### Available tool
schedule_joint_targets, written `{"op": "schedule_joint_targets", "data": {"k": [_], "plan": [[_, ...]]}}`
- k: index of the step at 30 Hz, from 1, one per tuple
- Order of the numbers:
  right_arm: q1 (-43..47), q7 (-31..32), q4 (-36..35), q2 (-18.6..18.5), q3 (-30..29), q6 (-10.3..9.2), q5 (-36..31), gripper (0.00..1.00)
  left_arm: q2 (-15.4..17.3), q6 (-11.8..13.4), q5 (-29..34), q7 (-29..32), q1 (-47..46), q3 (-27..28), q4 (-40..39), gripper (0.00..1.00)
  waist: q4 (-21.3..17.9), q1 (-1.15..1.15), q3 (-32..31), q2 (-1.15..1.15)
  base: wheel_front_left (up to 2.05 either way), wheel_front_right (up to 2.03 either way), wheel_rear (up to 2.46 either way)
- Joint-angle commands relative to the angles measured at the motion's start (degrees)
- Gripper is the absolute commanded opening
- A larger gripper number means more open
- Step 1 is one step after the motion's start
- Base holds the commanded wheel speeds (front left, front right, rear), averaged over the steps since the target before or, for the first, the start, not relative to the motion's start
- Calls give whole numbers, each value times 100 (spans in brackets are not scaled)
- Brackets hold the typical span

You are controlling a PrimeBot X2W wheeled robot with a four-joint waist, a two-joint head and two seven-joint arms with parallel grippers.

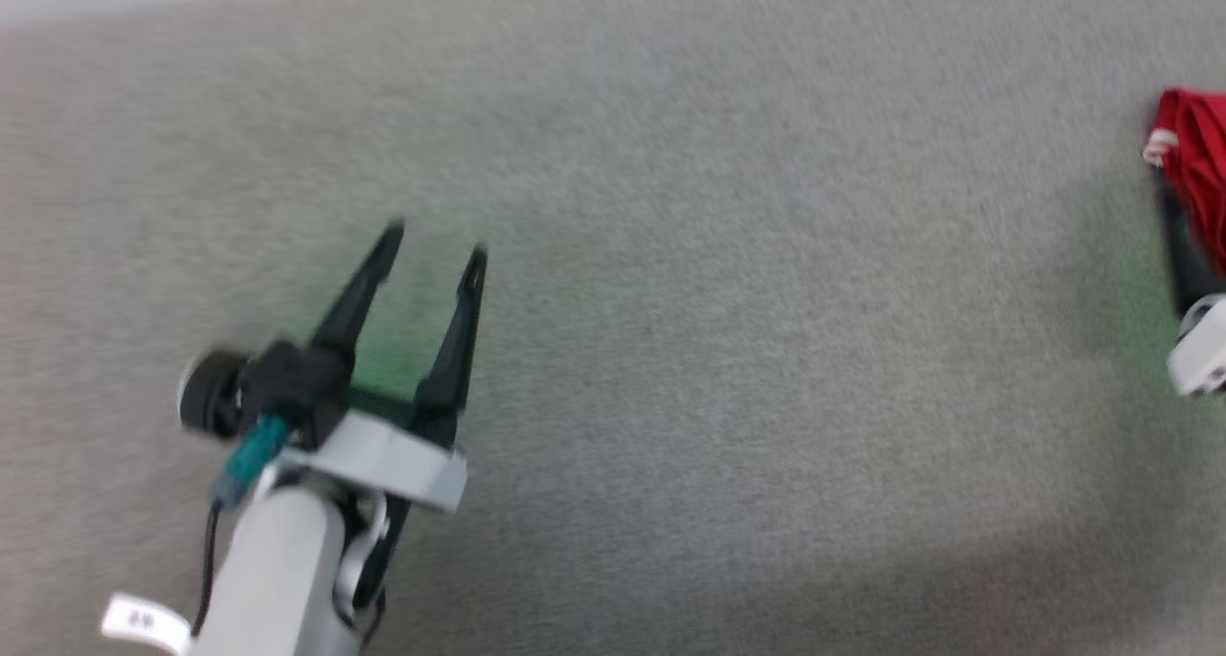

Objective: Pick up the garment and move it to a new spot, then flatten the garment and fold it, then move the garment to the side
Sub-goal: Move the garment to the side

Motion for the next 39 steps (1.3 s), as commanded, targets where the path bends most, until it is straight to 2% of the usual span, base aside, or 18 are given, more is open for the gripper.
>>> {"op": "schedule_joint_targets", "data": {"k": [1,9,15,20,28,39], "plan": [[271,-24,-156,82,-88,-10,-116,100,-124,-42,20,-1,285,177,61,100,527,0,-613,0,0,0,0],[1096,-26,-646,499,-333,-10,-469,100,-509,-108,77,0,1071,825,250,100,946,0,-1115,0,0,0,0],[1690,-26,-1029,802,-534,-10,-608,100,-664,-131,121,0,1541,1193,233,100,1161,0,-1518,0,0,0,0],[2129,-26,-1403,975,-753,-10,-706,100,-646,-137,102,0,1859,1267,151,100,1224,0,-1790,0,0,0,0],[2904,-26,-2119,1030,-1187,-10,-794,100,-693,-138,77,0,2274,1365,-70,100,1314,0,-2182,0,0,0,0],[3599,-26,-2984,1151,-1559,-10,-951,100,-624,-138,68,0,2616,1306,-477,100,1318,0,-2275,0,0,0,0]]}}
